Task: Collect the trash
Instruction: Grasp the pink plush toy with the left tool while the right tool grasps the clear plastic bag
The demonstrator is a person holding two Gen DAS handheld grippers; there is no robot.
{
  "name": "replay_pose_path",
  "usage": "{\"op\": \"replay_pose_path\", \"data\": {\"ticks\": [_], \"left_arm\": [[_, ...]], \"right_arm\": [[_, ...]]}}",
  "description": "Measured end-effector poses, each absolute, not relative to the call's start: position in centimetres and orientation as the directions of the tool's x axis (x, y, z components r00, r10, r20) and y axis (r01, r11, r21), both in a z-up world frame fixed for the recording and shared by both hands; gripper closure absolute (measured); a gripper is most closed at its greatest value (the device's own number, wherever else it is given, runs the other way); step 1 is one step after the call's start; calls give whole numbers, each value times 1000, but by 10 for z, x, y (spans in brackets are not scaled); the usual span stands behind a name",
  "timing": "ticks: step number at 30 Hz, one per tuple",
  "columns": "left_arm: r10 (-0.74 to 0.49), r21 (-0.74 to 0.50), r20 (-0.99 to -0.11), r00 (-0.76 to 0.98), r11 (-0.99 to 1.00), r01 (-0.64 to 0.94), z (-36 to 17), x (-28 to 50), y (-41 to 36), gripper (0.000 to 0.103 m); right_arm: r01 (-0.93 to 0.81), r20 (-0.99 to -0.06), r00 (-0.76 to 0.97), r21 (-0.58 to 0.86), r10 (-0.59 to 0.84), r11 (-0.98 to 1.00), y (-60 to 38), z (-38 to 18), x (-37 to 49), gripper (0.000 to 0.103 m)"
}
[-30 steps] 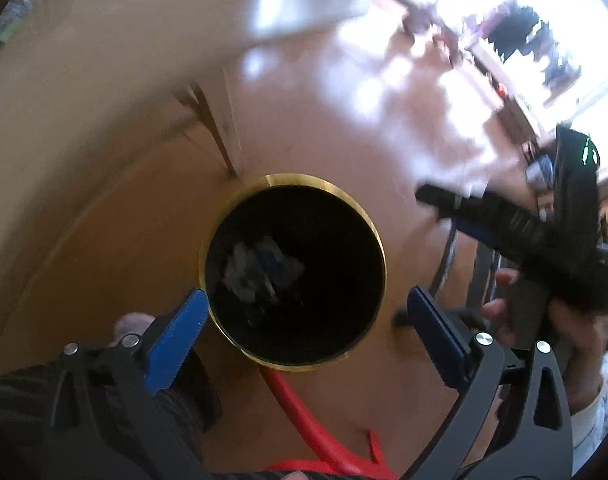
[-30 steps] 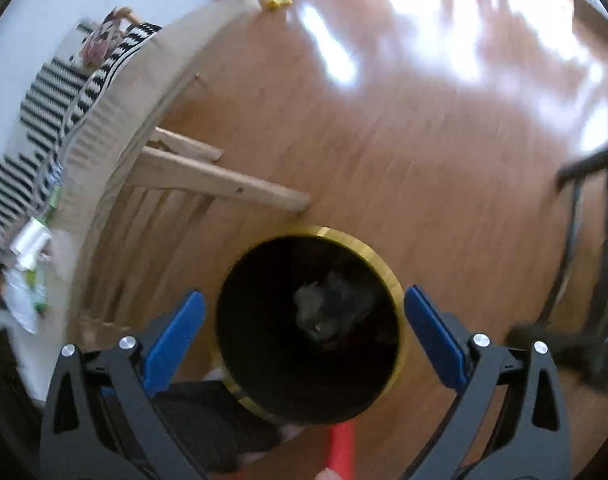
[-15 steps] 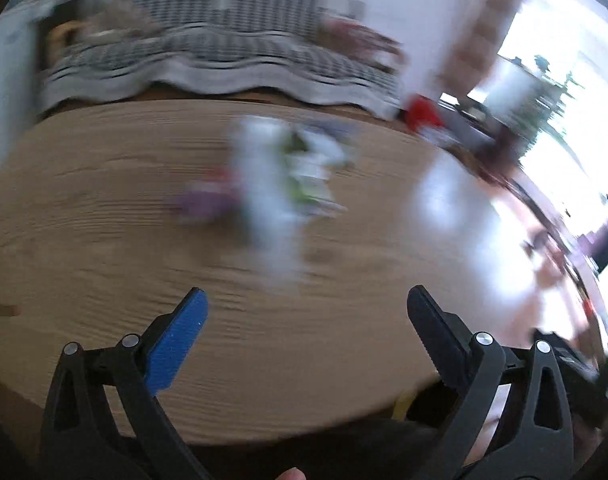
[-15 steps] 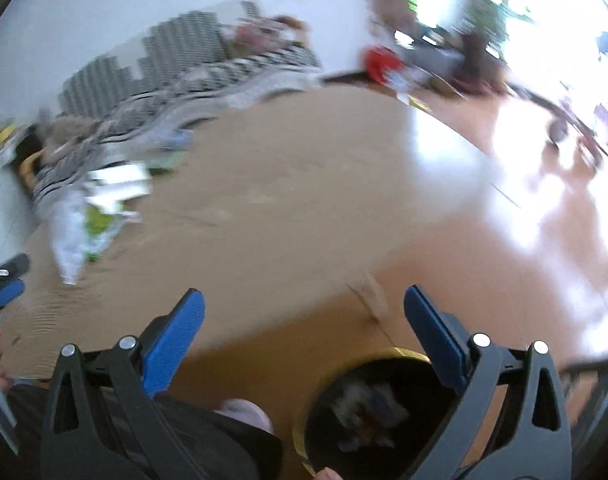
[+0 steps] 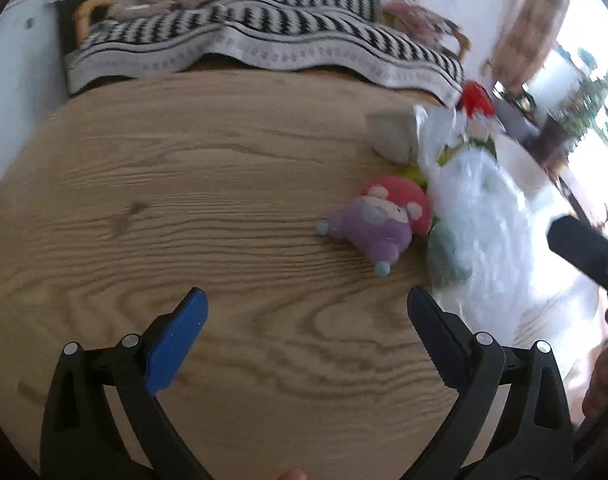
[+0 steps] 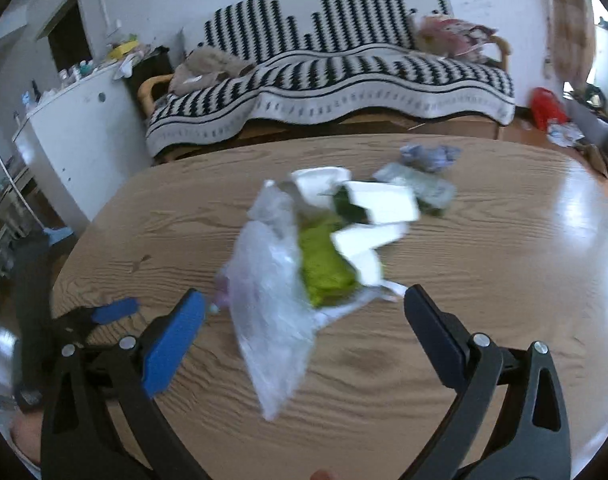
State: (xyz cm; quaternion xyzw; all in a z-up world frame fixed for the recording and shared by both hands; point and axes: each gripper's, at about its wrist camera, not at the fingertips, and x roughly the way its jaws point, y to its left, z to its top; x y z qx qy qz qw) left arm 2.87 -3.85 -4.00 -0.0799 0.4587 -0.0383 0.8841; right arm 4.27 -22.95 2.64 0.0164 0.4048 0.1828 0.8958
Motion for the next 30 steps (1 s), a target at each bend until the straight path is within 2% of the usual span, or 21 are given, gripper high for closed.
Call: {"op": "replay_pose_path", "data": {"ticks": [3, 6, 9, 14, 15, 18, 20, 22, 24, 25, 26, 30], "left_arm": [[-148, -142, -821, 551, 988, 54, -51, 43, -50, 6], [-187, -159, -825, 533, 982, 98, -53, 57, -55, 6], [-202, -160, -836, 510, 979, 126, -56, 73, -59, 6], [-214, -134, -831, 514, 973, 190, -60, 91, -68, 6], [-213, -124, -830, 515, 972, 202, -60, 93, -70, 6], [-195, -87, -833, 517, 970, 226, -61, 100, -76, 6], [-200, -82, -834, 515, 966, 244, -61, 104, -77, 6], [-218, -101, -830, 514, 964, 246, -61, 106, -74, 8], [-233, -120, -818, 526, 963, 240, -56, 104, -70, 40], [-238, -132, -816, 527, 964, 231, -54, 104, -69, 53], [-251, -163, -815, 522, 964, 208, -53, 103, -64, 56], [-238, -148, -811, 534, 967, 206, -50, 95, -66, 59]], "right_arm": [[-320, -728, 593, 180, 344, 930, -221, 15, 54, 7], [-323, -727, 593, 178, 346, 929, -223, 5, 56, 9], [-338, -726, 592, 170, 350, 926, -217, 1, 59, 17], [-397, -738, 583, 106, 340, 912, -198, -2, 69, 40], [-398, -745, 569, 120, 347, 910, -198, -5, 74, 44], [-393, -769, 537, 135, 346, 909, -197, -14, 85, 62], [-392, -775, 509, 178, 374, 903, -199, -20, 87, 80], [-384, -765, 511, 205, 392, 900, -203, -22, 86, 86], [-379, -753, 537, 187, 380, 907, -203, -18, 82, 89], [-374, -746, 549, 185, 378, 909, -204, -18, 80, 90], [-369, -737, 558, 191, 381, 910, -206, -17, 79, 91], [-353, -716, 590, 189, 374, 917, -211, -13, 76, 92]]}}
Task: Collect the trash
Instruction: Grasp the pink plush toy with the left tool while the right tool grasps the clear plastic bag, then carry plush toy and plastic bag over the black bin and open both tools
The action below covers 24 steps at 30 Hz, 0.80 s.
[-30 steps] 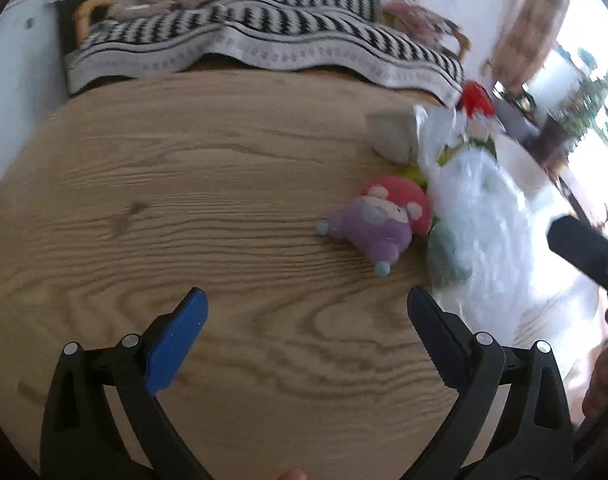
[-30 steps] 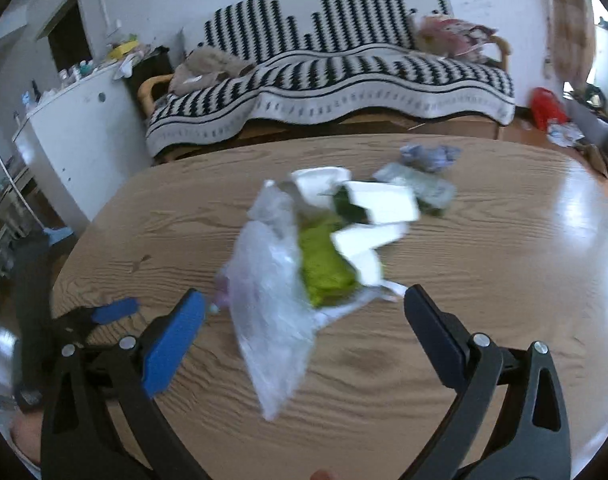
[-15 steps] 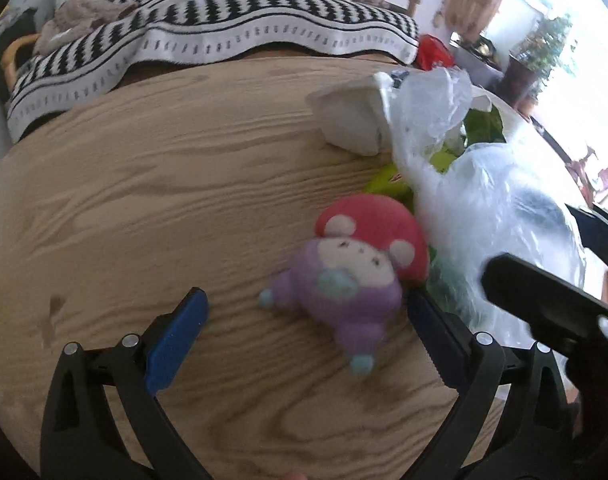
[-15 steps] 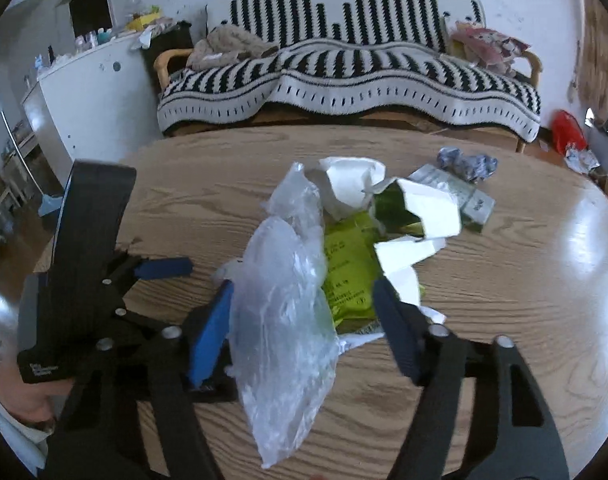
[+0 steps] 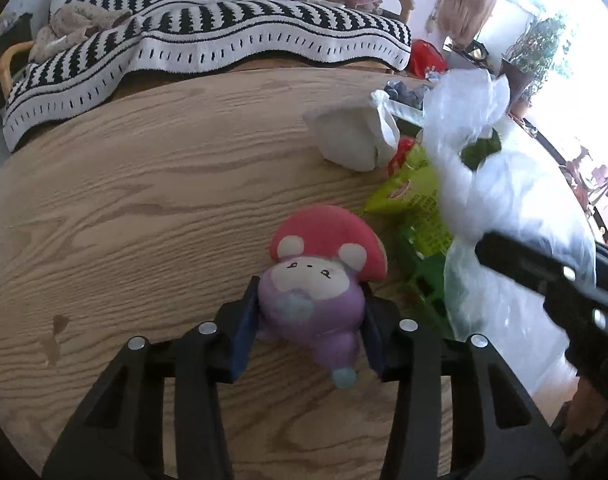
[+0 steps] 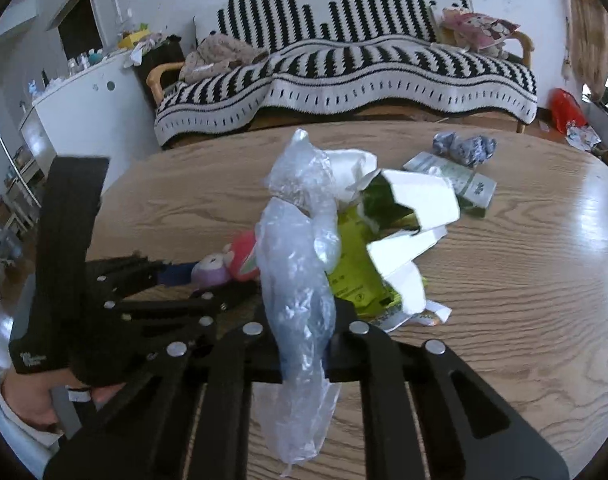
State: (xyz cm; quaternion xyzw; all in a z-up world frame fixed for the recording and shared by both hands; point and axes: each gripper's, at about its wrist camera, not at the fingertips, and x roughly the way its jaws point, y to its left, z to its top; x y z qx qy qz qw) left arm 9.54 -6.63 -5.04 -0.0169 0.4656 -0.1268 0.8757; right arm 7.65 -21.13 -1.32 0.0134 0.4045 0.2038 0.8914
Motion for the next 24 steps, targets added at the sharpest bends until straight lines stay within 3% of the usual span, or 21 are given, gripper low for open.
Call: {"op": "replay_pose_path", "data": {"ticks": [8, 13, 24], "left_arm": [[-231, -155, -803, 550, 971, 182, -44, 89, -58, 59], [-231, -153, -797, 558, 971, 184, -40, 87, -58, 59], [-228, -146, -801, 554, 971, 189, -42, 89, -59, 59]], "right_arm": [[-309, -670, 649, 199, 359, 930, -226, -6, 73, 92], [-299, -539, 769, 174, 344, 938, -238, 21, 56, 92], [-279, -599, 724, 199, 342, 939, -241, 8, 66, 92]]}}
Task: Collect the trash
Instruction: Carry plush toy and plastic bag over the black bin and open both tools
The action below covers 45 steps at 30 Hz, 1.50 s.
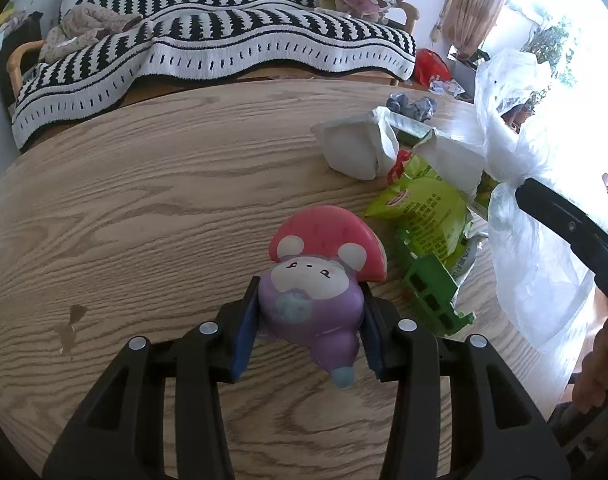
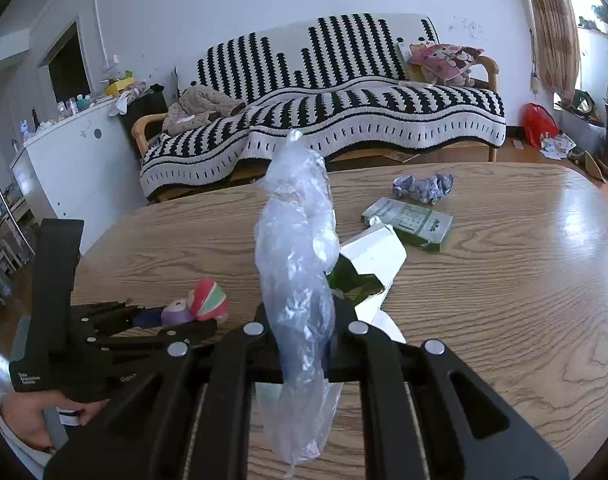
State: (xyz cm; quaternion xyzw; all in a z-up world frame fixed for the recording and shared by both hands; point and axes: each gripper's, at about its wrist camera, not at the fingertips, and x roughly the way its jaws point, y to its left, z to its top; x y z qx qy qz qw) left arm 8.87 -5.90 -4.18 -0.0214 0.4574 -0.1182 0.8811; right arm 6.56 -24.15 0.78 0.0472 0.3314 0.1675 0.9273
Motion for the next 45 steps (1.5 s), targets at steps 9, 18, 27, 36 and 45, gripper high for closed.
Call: {"op": "replay_pose_path", "data": {"ticks": [9, 18, 27, 36, 45], "left_arm": [[-226, -145, -803, 552, 972, 188, -41, 88, -60, 59], [-235, -157, -790, 567, 970, 184, -30, 86, -69, 59], [-245, -160, -722, 647, 969, 189, 26, 30, -93, 59], [-448, -164, -683, 577, 864, 476, 74, -52, -233, 59], [-541, -236, -781, 312, 718, 655, 15, -113, -377, 59]], "right_arm": [[-284, -610, 711, 206, 350, 936, -240, 6, 65, 92], [-300, -669, 631, 257, 393, 919, -230, -9, 74, 92], [-275, -517, 735, 363, 438, 890, -281, 62, 31, 92], [-58, -490, 847, 297, 204, 953, -397, 104, -67, 92], [179, -572, 819, 332, 47, 926, -529, 71, -171, 92]]}}
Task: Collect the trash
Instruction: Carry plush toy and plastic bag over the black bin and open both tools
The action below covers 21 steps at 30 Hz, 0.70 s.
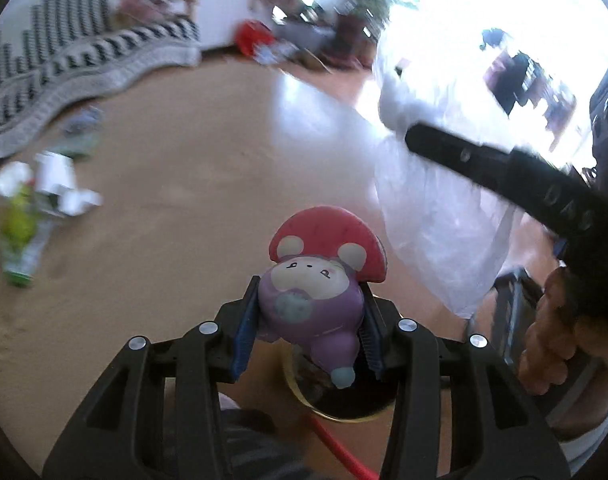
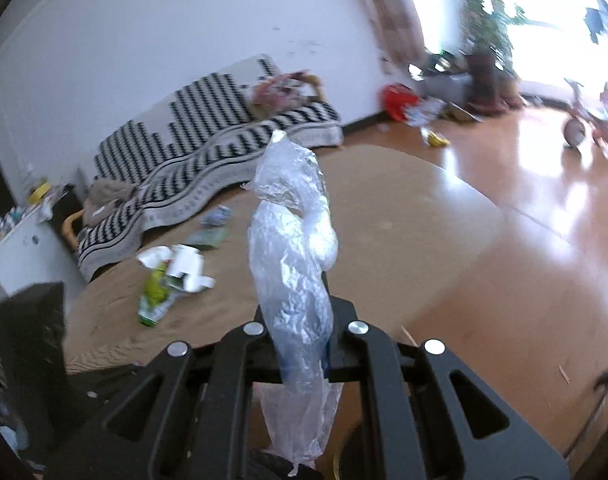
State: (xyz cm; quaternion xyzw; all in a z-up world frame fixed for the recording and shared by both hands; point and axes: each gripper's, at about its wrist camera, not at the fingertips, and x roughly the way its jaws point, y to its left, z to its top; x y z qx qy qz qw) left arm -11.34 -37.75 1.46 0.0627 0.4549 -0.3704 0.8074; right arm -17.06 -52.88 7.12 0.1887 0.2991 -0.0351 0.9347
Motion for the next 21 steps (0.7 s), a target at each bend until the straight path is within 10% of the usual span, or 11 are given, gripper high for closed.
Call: {"op": "replay_pose_path", "data": {"ticks": [11, 21], "left_arm": [[-430, -280, -901, 54, 674, 684, -107, -162, -455, 59], [-415, -306, -910, 16, 696, 650, -124, -154, -450, 59]], "right_arm": [[435, -756, 624, 547, 198, 715, -629, -83, -252, 92], [451, -787, 581, 522, 205, 724, -632, -102, -237, 92]]}}
